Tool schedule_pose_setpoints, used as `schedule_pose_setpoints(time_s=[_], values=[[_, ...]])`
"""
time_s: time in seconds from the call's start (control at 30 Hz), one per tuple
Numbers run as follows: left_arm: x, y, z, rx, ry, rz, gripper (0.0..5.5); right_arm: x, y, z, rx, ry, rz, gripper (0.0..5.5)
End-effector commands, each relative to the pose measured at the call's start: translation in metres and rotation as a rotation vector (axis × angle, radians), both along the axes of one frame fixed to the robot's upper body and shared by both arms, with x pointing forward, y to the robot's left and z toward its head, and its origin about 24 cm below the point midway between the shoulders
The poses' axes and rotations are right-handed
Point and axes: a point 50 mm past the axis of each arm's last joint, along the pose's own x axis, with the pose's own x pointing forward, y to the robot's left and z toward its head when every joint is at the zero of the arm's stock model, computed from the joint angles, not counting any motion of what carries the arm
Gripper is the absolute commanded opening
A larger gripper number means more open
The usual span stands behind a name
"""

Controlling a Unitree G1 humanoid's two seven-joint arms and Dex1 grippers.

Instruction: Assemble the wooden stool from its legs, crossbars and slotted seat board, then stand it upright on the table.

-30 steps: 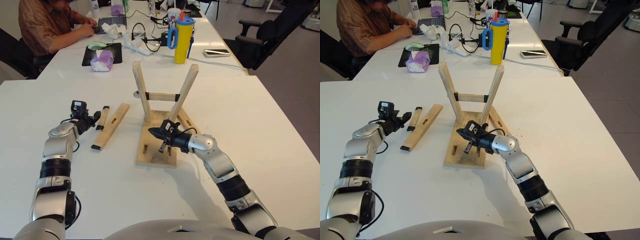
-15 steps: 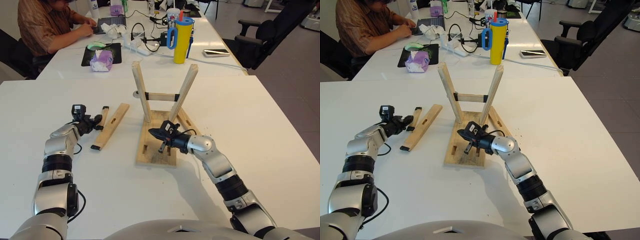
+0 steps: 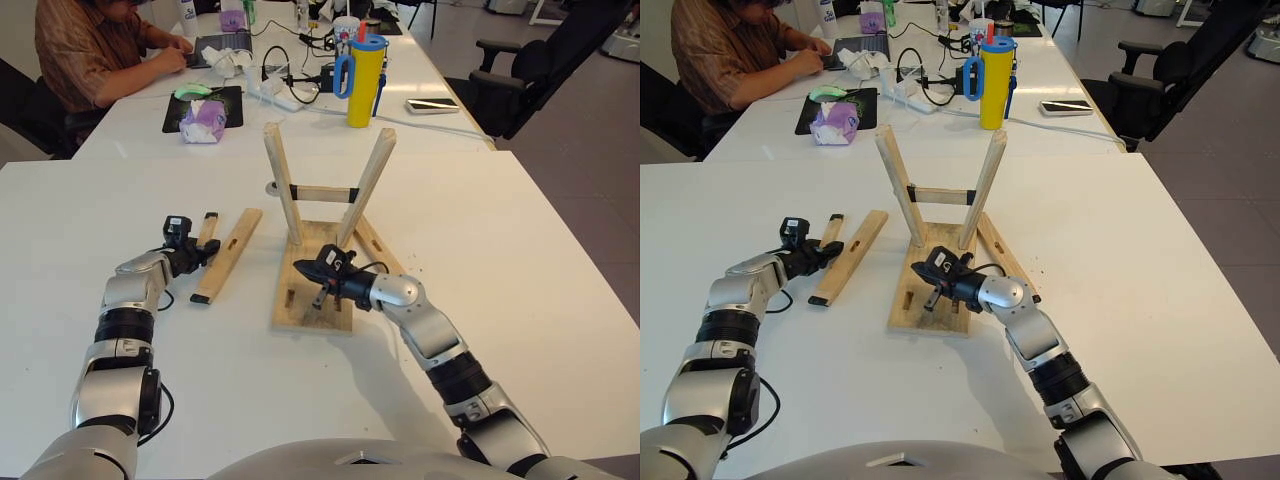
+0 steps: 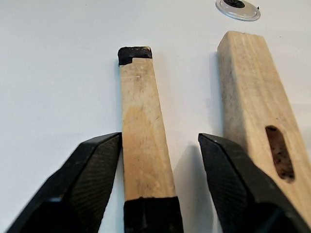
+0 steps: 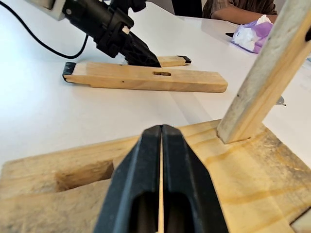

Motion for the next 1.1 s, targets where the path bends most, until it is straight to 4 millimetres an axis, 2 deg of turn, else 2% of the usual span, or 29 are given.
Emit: schedule_pose_setpoints(time_s=[0.03,0.2,0.3,0.37,0.4,0.47,0.57,0.67,0.73,0.87,0.93,1.03,1.1], values=[[-0.005,0.005,-0.010,0.005,0.064,0.040,2.12,0.007,0.000,0.006,-0.004,-0.028,-0.090,0.00],[-0.008,0.012,-0.014,0.078,0.068,0.039,1.33,0.013,-0.003,0.016,0.056,0.014,-0.203,0.00],[-0.007,0.016,-0.012,0.123,0.039,0.044,1.31,0.015,-0.008,0.020,0.113,0.065,-0.220,0.00],[-0.001,0.019,-0.001,0.105,-0.051,0.070,1.31,0.013,-0.012,0.020,0.160,0.115,-0.202,0.00],[0.002,0.020,0.006,0.092,-0.100,0.087,1.31,0.012,-0.014,0.021,0.191,0.143,-0.191,0.21],[0.009,0.018,0.026,0.163,-0.240,0.059,1.31,0.008,-0.015,0.026,0.269,0.192,-0.158,0.42],[0.015,0.002,0.063,0.217,-0.457,-0.006,1.31,0.008,-0.016,0.041,0.398,0.221,-0.137,0.80],[0.013,-0.010,0.088,0.245,-0.588,-0.026,1.31,0.012,-0.015,0.060,0.513,0.229,-0.138,1.24],[0.009,-0.023,0.113,0.248,-0.720,-0.054,1.31,0.013,-0.015,0.078,0.625,0.244,-0.123,1.56],[-0.011,-0.069,0.160,0.294,-0.998,-0.238,1.31,0.020,-0.022,0.112,0.834,0.272,-0.103,2.21],[-0.019,-0.090,0.169,0.283,-1.054,-0.319,1.31,0.026,-0.028,0.126,0.920,0.281,-0.103,2.52],[-0.028,-0.110,0.178,0.253,-1.102,-0.396,1.31,0.030,-0.033,0.138,0.958,0.290,-0.092,2.95],[-0.033,-0.120,0.179,0.246,-1.116,-0.450,1.31,0.034,-0.037,0.146,0.998,0.294,-0.098,3.00]])
